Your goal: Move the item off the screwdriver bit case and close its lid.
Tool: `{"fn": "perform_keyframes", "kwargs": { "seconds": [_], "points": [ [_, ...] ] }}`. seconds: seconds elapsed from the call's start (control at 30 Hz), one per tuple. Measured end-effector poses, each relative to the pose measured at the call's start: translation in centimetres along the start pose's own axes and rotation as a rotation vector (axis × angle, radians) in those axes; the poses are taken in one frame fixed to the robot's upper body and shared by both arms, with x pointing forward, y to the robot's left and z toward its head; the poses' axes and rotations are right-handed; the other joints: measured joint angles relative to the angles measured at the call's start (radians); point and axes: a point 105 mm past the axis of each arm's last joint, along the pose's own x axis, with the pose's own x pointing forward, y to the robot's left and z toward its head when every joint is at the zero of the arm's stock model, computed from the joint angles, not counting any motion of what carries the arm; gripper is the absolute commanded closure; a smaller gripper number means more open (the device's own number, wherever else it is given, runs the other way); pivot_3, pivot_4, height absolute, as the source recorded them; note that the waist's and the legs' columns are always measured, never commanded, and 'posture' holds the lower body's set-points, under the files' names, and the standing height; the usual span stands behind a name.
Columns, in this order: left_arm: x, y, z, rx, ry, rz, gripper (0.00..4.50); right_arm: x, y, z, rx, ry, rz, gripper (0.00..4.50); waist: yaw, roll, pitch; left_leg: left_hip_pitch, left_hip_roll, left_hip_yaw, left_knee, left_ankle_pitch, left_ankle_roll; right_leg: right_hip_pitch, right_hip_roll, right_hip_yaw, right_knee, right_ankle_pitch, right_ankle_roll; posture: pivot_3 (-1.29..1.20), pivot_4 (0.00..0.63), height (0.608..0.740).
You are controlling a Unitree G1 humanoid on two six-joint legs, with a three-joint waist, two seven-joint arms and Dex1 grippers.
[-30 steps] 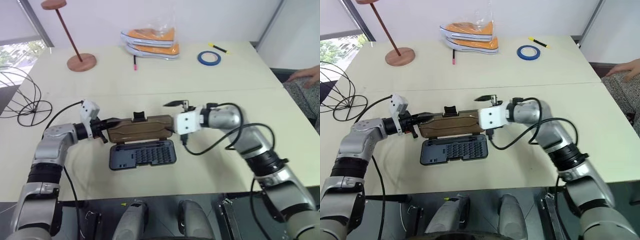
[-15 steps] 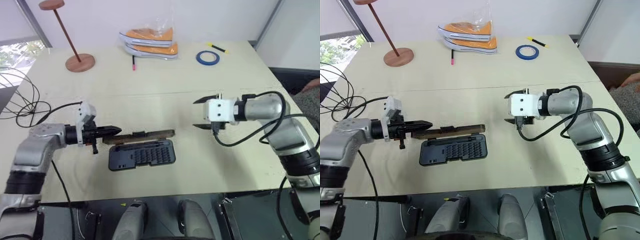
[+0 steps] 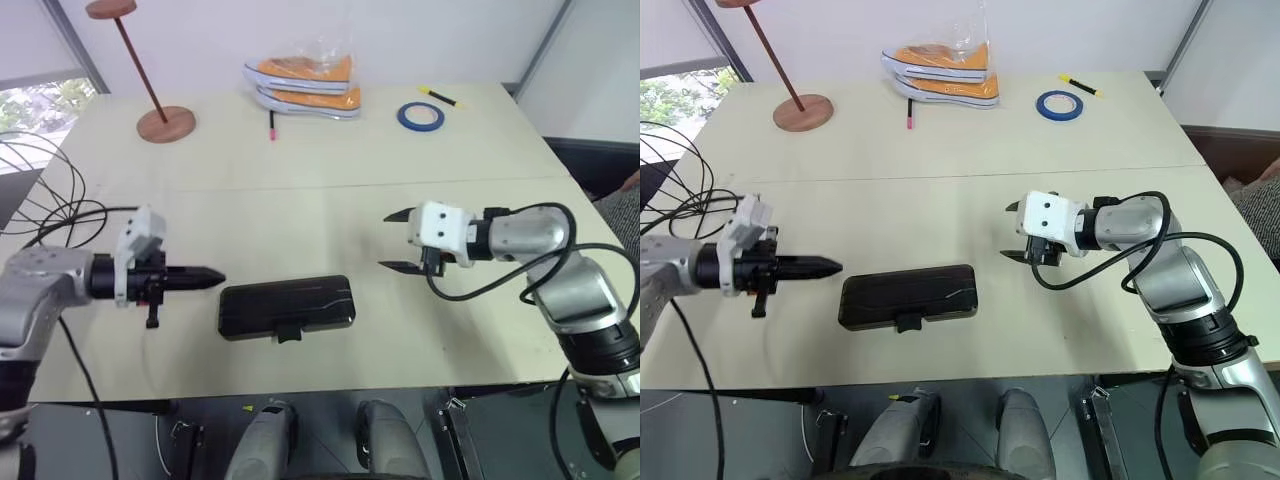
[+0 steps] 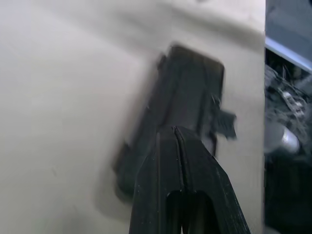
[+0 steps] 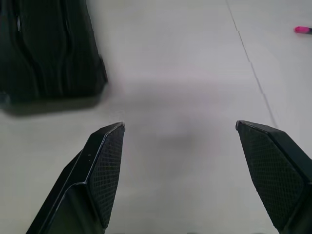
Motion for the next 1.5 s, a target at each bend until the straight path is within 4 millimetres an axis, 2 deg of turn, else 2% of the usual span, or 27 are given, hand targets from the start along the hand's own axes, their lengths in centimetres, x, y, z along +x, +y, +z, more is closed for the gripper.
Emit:
{"fn": "perform_keyframes", "kwargs": {
  "seconds": [0.07,0.17,0.23,0.33,0.37,0.53,0.67,0.73,0.97,1.07,1.23,1.5],
  "points": [
    [1.1,0.8,1.2,0.016,-0.044,-0.011,4.50,0.2,-0.2,-0.4,0.147,-0.005,-0.020,0.70,0.000,0.000,0.000,0.000,-0.001,0.000,0.000,0.000,0.000,0.000,0.000,0.000,0.000,0.000,0.000,0.00,0.150,0.740],
    [3.1,1.2,2.3,0.039,-0.072,-0.058,4.50,0.5,0.7,0.5,0.363,-0.066,0.030,1.51,-0.001,0.000,0.000,0.000,-0.001,0.000,0.000,0.000,0.000,0.000,0.000,0.000,0.000,0.000,0.000,0.00,0.150,0.740],
    [4.5,1.6,2.6,0.054,-0.073,-0.085,4.50,0.2,1.8,1.2,0.455,-0.082,0.090,2.53,-0.001,0.000,0.000,0.000,-0.001,0.000,0.000,0.000,0.000,0.000,0.000,0.000,0.000,0.000,0.000,0.00,0.150,0.740],
    [6.4,2.5,3.1,0.077,-0.067,-0.117,4.50,-0.2,4.3,2.8,0.496,-0.100,0.214,4.14,-0.001,0.000,0.000,0.000,-0.002,0.001,0.001,0.000,0.001,0.000,0.001,0.000,0.000,0.000,0.000,0.00,0.150,0.740],
    [6.9,2.9,3.1,0.084,-0.058,-0.123,4.50,-0.3,5.2,3.1,0.523,-0.100,0.259,4.45,-0.002,0.000,0.000,0.000,-0.002,0.001,0.001,0.000,0.001,0.000,0.001,0.000,0.000,0.000,0.000,0.00,0.150,0.740],
    [9.1,4.8,1.8,0.081,0.003,-0.129,4.50,-0.4,8.9,6.1,0.618,-0.159,0.490,4.45,-0.004,-0.001,0.000,0.000,-0.001,0.001,0.001,0.000,0.001,0.000,0.001,0.000,0.001,0.000,0.000,0.00,0.150,0.740],
    [10.4,6.2,1.4,0.085,0.041,-0.114,4.50,0.0,10.6,8.6,0.699,-0.215,0.649,4.45,-0.002,-0.001,0.000,0.000,-0.002,0.001,0.002,0.000,0.001,0.000,0.001,-0.001,0.001,0.001,0.001,0.00,0.150,0.740],
    [11.0,6.5,1.3,0.095,0.060,-0.121,4.50,0.8,11.3,9.1,0.746,-0.204,0.696,4.45,-0.002,-0.002,0.000,0.000,-0.002,0.001,0.002,0.000,0.001,0.000,0.001,-0.001,0.001,0.001,0.001,0.00,0.150,0.740],
    [12.5,6.2,-0.3,0.106,0.114,-0.173,4.50,6.5,11.5,8.5,1.001,-0.122,0.620,4.45,-0.009,-0.002,0.000,-0.002,-0.002,0.001,0.002,0.000,0.001,-0.005,0.001,0.001,0.005,0.002,0.001,0.00,0.150,0.740],
    [12.9,5.8,-0.5,0.148,0.134,-0.207,4.50,8.1,12.3,7.5,1.074,-0.050,0.555,4.45,-0.008,-0.002,0.000,-0.006,-0.003,0.002,0.003,0.000,0.001,-0.010,0.001,0.002,0.008,0.002,0.001,0.00,0.150,0.740],
    [12.9,5.3,-1.9,0.149,0.166,-0.231,4.50,8.2,13.0,6.9,1.112,-0.024,0.528,4.45,-0.008,-0.002,-0.001,-0.008,-0.003,0.002,0.005,0.000,0.001,-0.012,0.000,0.002,0.010,0.002,0.001,0.00,0.150,0.740],
    [13.3,4.8,-1.6,0.196,0.170,-0.257,4.50,8.1,14.9,6.1,1.186,0.046,0.570,4.45,-0.012,-0.002,-0.001,-0.007,-0.003,0.002,0.006,0.000,0.001,-0.012,0.001,0.002,0.012,0.002,0.001,0.00,0.150,0.740]
  ]
}}
